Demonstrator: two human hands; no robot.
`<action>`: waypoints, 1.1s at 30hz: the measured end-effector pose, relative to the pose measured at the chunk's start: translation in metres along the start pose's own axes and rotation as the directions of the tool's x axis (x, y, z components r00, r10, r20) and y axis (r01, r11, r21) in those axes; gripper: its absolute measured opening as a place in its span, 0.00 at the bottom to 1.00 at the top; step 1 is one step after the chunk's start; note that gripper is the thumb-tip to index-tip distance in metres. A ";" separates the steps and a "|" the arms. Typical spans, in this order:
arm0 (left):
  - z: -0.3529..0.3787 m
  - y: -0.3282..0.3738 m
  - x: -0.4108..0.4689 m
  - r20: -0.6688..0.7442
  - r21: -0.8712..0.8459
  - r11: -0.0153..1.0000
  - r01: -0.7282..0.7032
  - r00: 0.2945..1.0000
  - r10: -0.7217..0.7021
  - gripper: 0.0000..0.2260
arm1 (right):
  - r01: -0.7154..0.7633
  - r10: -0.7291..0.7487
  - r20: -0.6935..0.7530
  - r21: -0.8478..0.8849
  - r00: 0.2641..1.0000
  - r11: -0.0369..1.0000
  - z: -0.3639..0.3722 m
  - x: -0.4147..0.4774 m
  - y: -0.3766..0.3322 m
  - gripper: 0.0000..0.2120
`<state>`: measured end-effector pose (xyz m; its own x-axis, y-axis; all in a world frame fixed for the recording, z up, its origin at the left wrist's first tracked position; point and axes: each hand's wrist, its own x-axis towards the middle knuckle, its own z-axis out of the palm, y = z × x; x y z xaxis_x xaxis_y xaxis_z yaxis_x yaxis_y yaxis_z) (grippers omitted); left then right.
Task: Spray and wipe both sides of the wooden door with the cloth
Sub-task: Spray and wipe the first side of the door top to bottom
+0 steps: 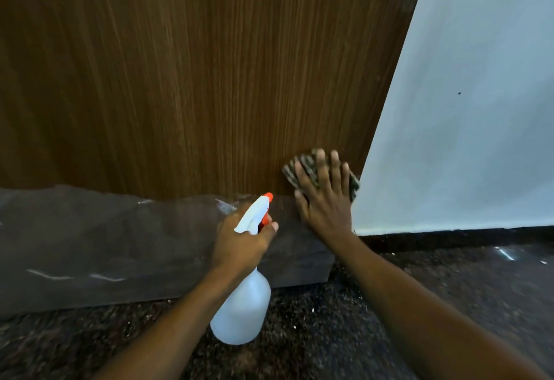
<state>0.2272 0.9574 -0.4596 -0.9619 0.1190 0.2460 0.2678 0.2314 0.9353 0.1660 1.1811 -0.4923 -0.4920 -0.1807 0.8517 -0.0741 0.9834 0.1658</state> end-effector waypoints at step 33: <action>-0.035 -0.057 -0.026 -0.054 -0.056 0.966 0.253 0.965 -0.256 0.05 | -0.029 0.035 0.105 -0.059 0.994 0.998 0.021 -0.077 -0.017 0.35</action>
<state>0.2354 0.9072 -0.5106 -0.9999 0.0038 0.0117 0.0122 0.1997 0.9798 0.1869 1.1784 -0.5715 -0.5826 -0.1427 0.8001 -0.0086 0.9855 0.1696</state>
